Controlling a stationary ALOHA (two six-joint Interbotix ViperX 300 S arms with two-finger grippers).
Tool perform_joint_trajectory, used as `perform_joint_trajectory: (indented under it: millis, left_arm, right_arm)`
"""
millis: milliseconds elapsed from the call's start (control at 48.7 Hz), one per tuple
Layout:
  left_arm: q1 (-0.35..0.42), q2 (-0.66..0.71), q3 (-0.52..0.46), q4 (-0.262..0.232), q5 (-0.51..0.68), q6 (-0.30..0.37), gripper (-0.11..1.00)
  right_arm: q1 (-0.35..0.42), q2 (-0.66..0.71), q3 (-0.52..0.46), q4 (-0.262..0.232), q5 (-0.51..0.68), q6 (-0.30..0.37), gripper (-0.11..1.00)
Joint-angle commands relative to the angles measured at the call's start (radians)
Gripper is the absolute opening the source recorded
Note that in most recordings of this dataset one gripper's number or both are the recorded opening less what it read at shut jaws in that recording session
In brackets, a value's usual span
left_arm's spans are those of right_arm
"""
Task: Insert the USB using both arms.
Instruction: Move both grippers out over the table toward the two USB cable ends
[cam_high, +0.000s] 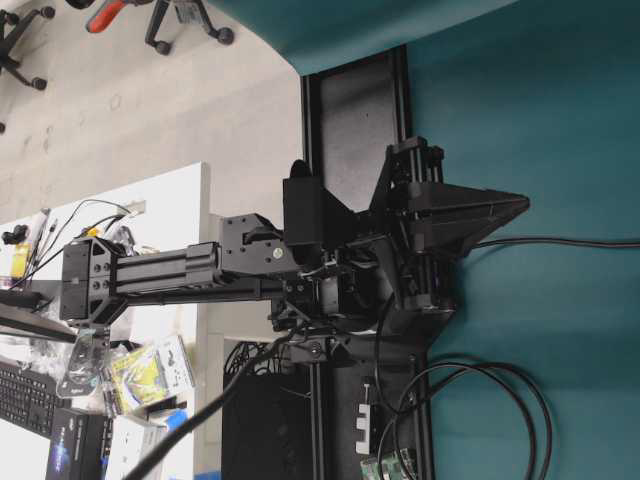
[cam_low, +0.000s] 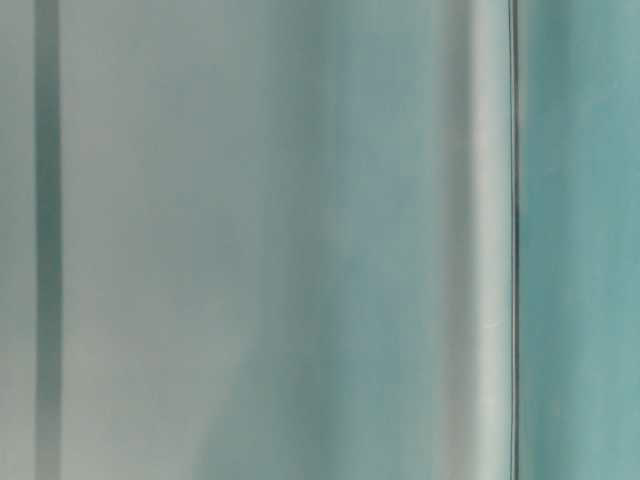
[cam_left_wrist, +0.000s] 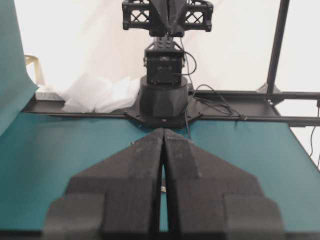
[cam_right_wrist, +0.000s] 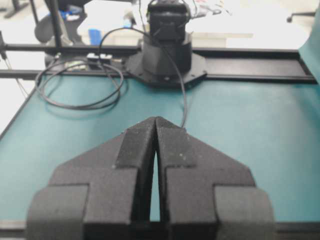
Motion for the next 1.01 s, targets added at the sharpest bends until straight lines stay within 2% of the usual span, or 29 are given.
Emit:
perform_joint_trajectory:
  millis: [0,62,185,473,637,760,904,986]
  left_arm:
    - [-0.005,0.011,-0.025,-0.012,0.008,-0.012,0.04]
    - [-0.008,0.012,-0.026,-0.012,0.029,-0.012,0.07]
    - [-0.014,0.023,-0.043,-0.012,0.1,-0.012,0.02]
    - [-0.009,0.058,-0.081,-0.012,0.258,-0.015,0.02]
    - [0.009,0.104,-0.101,-0.015,0.308,-0.018,0.02]
    - [0.02,0.153,-0.109,-0.015,0.307,-0.018,0.03]
    - [0.02,0.192,-0.109,-0.014,0.302,-0.018,0.14]
    - [0.025,0.202,-0.109,-0.014,0.305,-0.018,0.32]
  right_arm:
    - [-0.002,0.005,-0.017,-0.003,-0.008,-0.002,0.0]
    - [-0.002,0.005,-0.017,-0.006,-0.002,0.002,0.0]
    - [-0.002,0.006,-0.021,-0.005,0.04,0.006,0.0]
    - [-0.002,0.069,-0.12,-0.006,0.393,0.002,0.0]
    - [-0.002,0.086,-0.114,-0.006,0.426,0.012,0.0]
    - [-0.008,0.091,-0.115,-0.006,0.482,0.06,0.0]
    - [-0.009,0.117,-0.124,-0.008,0.577,0.147,0.0]
    - [-0.009,0.132,-0.13,-0.006,0.581,0.167,0.0]
